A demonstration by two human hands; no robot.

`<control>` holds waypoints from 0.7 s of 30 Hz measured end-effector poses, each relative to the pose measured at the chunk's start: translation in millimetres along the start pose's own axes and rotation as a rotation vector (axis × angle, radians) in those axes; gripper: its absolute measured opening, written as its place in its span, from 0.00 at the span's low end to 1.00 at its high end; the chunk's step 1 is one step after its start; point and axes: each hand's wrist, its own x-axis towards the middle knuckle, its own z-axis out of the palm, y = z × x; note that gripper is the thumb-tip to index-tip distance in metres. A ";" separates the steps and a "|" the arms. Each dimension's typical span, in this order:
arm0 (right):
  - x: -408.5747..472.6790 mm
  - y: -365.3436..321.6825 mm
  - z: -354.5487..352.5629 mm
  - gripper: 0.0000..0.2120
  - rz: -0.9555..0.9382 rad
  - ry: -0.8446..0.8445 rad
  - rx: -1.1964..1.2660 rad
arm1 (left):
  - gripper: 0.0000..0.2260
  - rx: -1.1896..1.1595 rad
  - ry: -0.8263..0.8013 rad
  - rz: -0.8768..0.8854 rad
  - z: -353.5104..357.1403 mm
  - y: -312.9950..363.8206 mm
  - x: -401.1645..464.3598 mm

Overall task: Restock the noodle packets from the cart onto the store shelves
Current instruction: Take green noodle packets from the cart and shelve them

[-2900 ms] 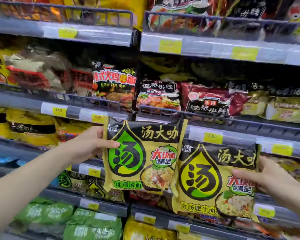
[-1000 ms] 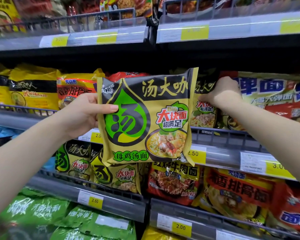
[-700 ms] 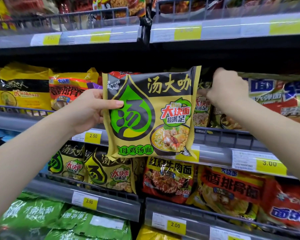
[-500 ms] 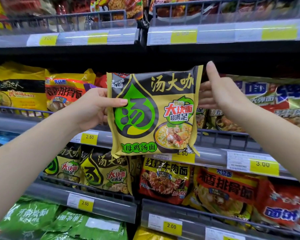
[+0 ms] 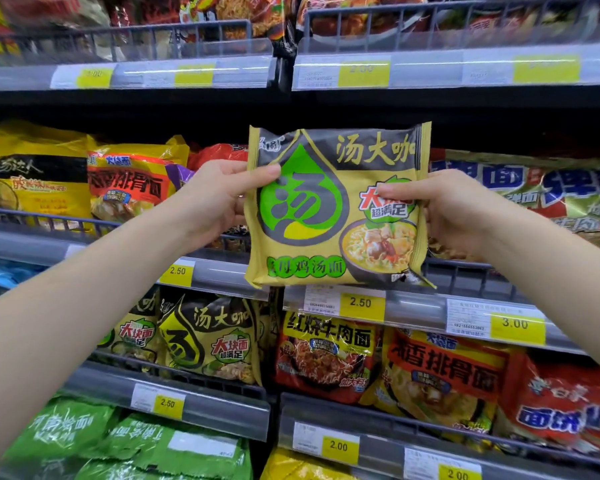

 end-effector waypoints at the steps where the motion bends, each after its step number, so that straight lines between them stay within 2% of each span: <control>1: 0.9 -1.0 -2.2 0.21 0.018 0.013 0.027 | 0.10 0.006 0.021 0.017 2.3 1.1 1.4; 3: 3.9 -2.7 -9.0 0.20 0.038 0.045 0.075 | 0.15 0.020 0.063 0.007 5.8 1.4 2.9; 5: 7.8 -4.2 -17.8 0.11 0.030 0.106 0.105 | 0.19 0.094 0.038 -0.018 8.0 -2.0 -0.9; 7: 12.1 -5.1 -26.0 0.03 0.001 0.185 0.127 | 0.21 0.358 -0.084 0.002 8.7 -9.7 -10.2; 9: 17.1 -4.4 -32.0 0.02 -0.027 0.254 0.144 | 0.20 0.737 -0.205 0.068 6.6 -18.8 -18.3; 10: 19.7 -2.9 -34.5 0.03 -0.038 0.285 0.156 | 0.20 0.861 -0.234 0.087 4.7 -23.8 -20.3; 14: 26.5 4.9 -37.5 0.11 -0.084 0.372 0.178 | 0.21 1.096 -0.377 0.153 3.6 -38.5 -21.7; 17: 30.5 12.0 -34.2 0.13 -0.071 0.394 0.116 | 0.22 1.185 -0.412 0.226 0.7 -46.3 -21.4; 19: 31.9 16.7 -29.1 0.19 -0.027 0.386 0.055 | 0.24 1.223 -0.418 0.235 -1.6 -49.1 -20.7; 21: 33.2 20.5 -23.7 0.17 -0.008 0.367 0.027 | 0.25 1.236 -0.422 0.231 -1.5 -49.9 -20.3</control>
